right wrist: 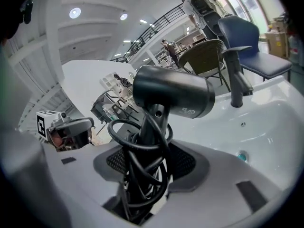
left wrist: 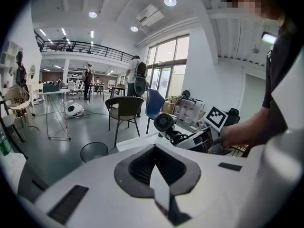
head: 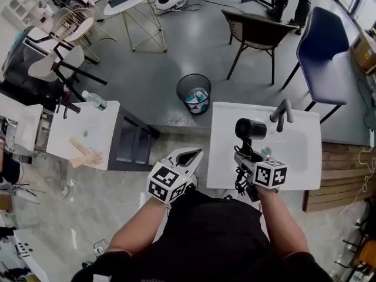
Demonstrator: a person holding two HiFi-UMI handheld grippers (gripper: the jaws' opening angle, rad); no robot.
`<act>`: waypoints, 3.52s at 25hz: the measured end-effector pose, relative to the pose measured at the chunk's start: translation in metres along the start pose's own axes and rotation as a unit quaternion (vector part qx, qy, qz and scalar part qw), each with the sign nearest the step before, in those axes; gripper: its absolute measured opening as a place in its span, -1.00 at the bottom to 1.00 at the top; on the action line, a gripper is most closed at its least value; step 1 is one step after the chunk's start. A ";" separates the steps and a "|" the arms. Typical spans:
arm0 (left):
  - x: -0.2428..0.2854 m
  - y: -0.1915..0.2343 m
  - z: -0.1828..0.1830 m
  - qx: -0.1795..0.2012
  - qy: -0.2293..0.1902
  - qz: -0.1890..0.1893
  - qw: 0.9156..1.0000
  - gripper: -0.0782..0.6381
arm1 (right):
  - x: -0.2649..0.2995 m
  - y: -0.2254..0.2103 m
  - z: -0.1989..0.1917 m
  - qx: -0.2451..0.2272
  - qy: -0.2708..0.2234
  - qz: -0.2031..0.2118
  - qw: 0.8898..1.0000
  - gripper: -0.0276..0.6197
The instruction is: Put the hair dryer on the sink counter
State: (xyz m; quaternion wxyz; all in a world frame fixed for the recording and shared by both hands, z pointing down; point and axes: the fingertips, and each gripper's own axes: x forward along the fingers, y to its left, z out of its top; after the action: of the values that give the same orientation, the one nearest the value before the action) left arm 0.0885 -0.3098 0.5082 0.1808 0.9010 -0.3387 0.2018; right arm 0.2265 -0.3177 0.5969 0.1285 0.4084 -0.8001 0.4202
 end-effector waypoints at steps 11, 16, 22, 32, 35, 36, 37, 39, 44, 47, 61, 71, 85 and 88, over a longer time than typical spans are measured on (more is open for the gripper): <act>-0.003 0.064 -0.007 -0.008 0.009 -0.039 0.999 -0.78 | 0.112 -0.022 0.021 0.021 0.038 -0.084 0.996 -0.27; -0.008 0.083 -0.007 -0.014 0.005 -0.048 0.999 -0.78 | 0.143 -0.035 0.021 -0.023 0.085 -0.144 0.986 -0.28; -0.016 0.105 -0.012 -0.028 0.003 -0.041 0.999 -0.78 | 0.163 -0.045 0.021 -0.034 0.115 -0.189 0.975 -0.27; -0.023 0.114 -0.020 -0.046 -0.003 -0.029 0.999 -0.78 | 0.175 -0.058 0.017 -0.048 0.138 -0.220 0.965 -0.27; -0.024 0.113 -0.020 -0.049 -0.004 -0.025 0.998 -0.78 | 0.176 -0.061 0.015 -0.050 0.143 -0.225 0.963 -0.27; -0.024 0.112 -0.020 -0.050 -0.005 -0.024 0.998 -0.78 | 0.177 -0.063 0.014 -0.050 0.143 -0.226 0.962 -0.27; -0.025 0.112 -0.020 -0.050 -0.005 -0.023 0.998 -0.78 | 0.177 -0.063 0.014 -0.049 0.143 -0.226 0.962 -0.26; -0.027 0.111 -0.020 -0.051 -0.006 -0.020 0.998 -0.78 | 0.179 -0.063 0.014 -0.044 0.143 -0.225 0.963 -0.25; -0.028 0.112 -0.021 -0.054 -0.006 -0.014 0.998 -0.78 | 0.183 -0.062 0.013 -0.039 0.146 -0.216 0.965 -0.24; -0.026 0.111 -0.022 -0.054 -0.006 -0.014 0.998 -0.78 | 0.184 -0.060 0.013 -0.035 0.143 -0.203 0.968 -0.21; -0.019 0.095 -0.016 -0.043 -0.002 -0.027 0.999 -0.78 | 0.172 -0.051 0.016 -0.027 0.102 -0.177 0.979 0.03; -0.011 0.077 -0.009 -0.033 -0.001 -0.034 0.999 -0.78 | 0.146 -0.033 0.016 -0.034 0.090 -0.154 0.983 0.03; -0.001 0.023 0.002 -0.039 -0.018 -0.004 0.999 -0.78 | 0.037 0.024 0.032 -0.075 -0.016 -0.018 0.997 0.02; 0.000 0.009 0.006 -0.049 -0.033 0.008 0.998 -0.78 | -0.005 0.041 0.037 -0.086 -0.066 0.037 0.993 -0.10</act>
State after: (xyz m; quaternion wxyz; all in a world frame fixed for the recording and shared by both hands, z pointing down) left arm 0.0841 -0.3187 0.5042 0.2118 0.8947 -0.3607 0.1568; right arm 0.2032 -0.3311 0.5478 0.0942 0.3928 -0.8545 0.3265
